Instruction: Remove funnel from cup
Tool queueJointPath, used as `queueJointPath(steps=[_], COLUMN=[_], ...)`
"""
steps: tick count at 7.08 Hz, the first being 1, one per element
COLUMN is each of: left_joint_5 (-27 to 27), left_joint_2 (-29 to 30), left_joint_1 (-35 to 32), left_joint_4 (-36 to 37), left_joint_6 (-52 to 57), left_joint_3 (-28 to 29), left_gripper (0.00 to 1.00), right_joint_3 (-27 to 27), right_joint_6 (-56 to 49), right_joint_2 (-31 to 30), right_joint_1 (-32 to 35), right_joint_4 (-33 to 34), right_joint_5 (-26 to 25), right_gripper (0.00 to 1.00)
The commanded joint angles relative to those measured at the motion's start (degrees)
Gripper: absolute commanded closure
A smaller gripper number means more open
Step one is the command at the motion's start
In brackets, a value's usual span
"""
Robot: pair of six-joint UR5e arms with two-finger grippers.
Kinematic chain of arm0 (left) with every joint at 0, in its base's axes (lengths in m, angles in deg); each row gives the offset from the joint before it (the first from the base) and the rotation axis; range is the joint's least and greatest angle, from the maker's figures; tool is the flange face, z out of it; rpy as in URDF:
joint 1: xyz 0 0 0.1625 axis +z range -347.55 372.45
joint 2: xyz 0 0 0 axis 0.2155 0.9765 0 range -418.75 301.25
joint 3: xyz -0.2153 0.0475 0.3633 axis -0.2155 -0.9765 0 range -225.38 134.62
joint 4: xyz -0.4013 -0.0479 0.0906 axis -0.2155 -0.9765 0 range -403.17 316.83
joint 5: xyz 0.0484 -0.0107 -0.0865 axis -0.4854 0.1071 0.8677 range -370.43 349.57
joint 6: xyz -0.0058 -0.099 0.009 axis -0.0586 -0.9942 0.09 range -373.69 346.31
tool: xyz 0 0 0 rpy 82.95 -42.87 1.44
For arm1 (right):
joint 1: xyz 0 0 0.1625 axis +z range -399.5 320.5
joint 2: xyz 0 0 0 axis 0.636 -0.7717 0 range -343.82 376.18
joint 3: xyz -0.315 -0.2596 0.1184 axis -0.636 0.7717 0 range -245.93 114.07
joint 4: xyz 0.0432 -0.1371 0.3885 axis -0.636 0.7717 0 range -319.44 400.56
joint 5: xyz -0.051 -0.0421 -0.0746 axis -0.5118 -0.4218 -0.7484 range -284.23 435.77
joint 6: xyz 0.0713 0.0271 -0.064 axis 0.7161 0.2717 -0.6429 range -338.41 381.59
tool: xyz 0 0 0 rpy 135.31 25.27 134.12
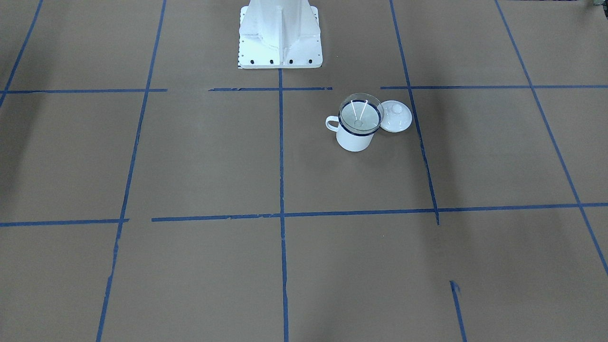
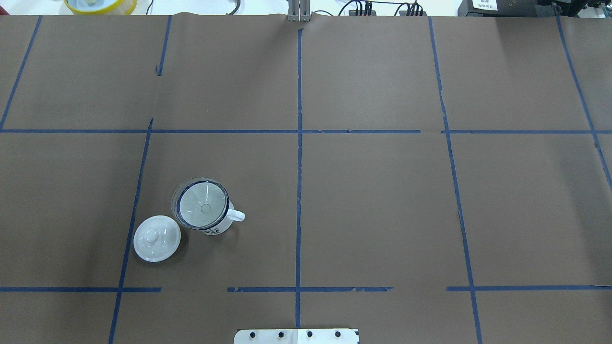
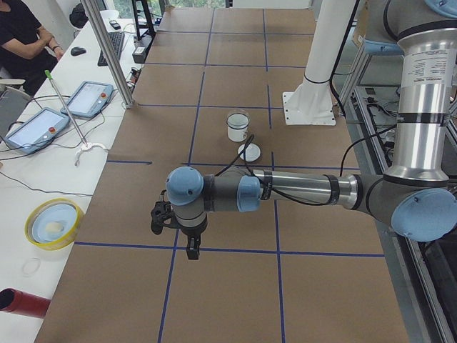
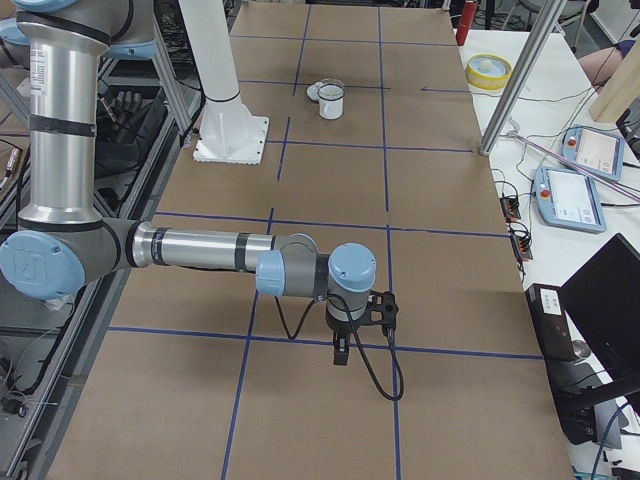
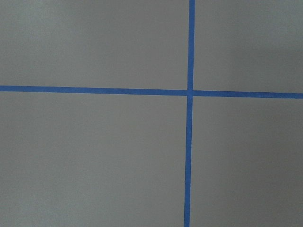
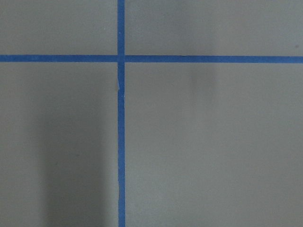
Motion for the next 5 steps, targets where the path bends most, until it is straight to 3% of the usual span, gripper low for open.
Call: queueJointPath(steps=[1,5], left_joint_5=[0.77,0.95], left_joint_2=[-0.6,0.18], left_joint_1=[-0.09,0.0], left_joint_4=[-0.19,1.04], left_joint_6=[0.09,-4.19], left_joint_3=[-0.47,-0.73], left_gripper=[0.0,0.0], right_joint_3=[-0.07,-0.07], right_joint_6=[0.0,0.0], right_joint_2=[0.0,0.0], right_joint_1=[0.0,0.0], right_joint_4=[0.0,0.0], right_joint_5=[0.0,0.0], right_gripper=[0.0,0.0])
